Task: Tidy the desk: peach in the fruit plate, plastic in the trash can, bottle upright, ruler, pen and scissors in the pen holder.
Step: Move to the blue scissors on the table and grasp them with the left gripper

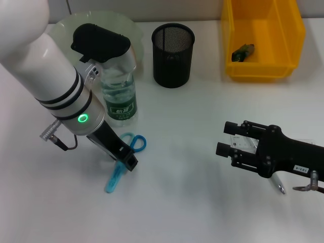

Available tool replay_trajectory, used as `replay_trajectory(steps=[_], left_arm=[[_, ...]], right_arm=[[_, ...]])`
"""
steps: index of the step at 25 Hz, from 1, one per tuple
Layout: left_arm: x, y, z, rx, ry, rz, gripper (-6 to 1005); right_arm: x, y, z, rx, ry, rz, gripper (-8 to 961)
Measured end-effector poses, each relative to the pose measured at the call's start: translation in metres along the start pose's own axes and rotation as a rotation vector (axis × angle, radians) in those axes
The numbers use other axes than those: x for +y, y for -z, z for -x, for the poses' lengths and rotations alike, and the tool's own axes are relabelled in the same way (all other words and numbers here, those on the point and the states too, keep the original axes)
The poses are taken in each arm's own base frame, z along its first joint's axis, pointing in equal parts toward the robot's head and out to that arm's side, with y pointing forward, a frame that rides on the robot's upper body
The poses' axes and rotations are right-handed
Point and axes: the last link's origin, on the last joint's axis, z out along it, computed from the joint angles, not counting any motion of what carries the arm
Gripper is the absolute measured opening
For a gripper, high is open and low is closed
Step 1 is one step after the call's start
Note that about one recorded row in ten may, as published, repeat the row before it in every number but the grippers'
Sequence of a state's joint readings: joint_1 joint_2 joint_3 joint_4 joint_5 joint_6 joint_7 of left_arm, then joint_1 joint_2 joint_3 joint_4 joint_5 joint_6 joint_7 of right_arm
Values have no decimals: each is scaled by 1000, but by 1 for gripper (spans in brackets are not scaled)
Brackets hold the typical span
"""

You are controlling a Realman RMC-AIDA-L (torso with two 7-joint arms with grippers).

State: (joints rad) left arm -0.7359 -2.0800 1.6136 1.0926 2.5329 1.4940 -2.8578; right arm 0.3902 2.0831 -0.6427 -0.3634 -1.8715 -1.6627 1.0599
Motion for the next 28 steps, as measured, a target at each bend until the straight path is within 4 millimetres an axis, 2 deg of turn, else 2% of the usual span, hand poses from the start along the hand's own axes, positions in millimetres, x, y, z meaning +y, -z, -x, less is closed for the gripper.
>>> replay_trajectory(steps=[28], left_arm=[[-1,-2,2,-10,3,1,464]], right_arm=[[1,1,-1,-1,-4,-1,636]])
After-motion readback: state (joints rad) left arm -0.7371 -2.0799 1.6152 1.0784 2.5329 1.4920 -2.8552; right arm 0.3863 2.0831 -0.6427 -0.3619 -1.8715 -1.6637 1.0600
